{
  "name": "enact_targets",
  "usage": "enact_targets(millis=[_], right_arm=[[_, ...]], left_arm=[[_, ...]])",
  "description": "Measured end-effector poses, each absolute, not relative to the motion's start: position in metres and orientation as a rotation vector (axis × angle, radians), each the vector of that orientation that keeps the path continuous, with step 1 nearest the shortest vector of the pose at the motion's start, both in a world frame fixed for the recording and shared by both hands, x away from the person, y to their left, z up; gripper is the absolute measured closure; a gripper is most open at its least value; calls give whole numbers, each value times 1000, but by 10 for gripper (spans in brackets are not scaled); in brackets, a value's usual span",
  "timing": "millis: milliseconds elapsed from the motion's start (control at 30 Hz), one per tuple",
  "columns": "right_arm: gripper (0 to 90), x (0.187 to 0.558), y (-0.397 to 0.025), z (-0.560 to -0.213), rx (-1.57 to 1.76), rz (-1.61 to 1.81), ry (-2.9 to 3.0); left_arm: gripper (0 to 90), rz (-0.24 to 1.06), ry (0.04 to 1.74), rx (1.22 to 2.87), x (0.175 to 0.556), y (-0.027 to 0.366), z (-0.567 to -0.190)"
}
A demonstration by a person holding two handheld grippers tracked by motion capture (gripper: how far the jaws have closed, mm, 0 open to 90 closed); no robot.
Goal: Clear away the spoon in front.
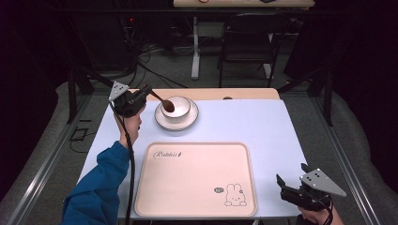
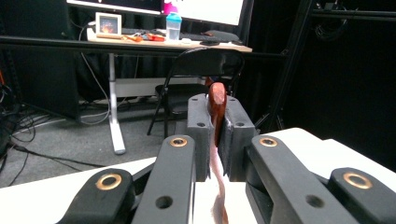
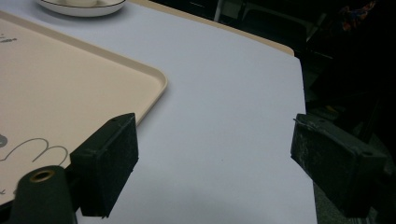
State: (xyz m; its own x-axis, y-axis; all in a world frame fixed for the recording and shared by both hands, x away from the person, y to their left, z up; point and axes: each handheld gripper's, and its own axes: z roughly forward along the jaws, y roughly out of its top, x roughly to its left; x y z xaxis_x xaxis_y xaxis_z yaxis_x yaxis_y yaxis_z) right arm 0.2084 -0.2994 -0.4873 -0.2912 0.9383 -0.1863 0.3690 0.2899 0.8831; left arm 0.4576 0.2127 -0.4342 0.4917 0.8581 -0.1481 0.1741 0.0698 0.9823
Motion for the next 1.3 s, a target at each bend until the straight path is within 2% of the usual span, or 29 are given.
enact_targets(millis=[1300], right_arm=[[143, 209, -299, -487, 1176, 968, 1812]], left_arm=[[841, 653, 927, 1444, 421, 233, -409]])
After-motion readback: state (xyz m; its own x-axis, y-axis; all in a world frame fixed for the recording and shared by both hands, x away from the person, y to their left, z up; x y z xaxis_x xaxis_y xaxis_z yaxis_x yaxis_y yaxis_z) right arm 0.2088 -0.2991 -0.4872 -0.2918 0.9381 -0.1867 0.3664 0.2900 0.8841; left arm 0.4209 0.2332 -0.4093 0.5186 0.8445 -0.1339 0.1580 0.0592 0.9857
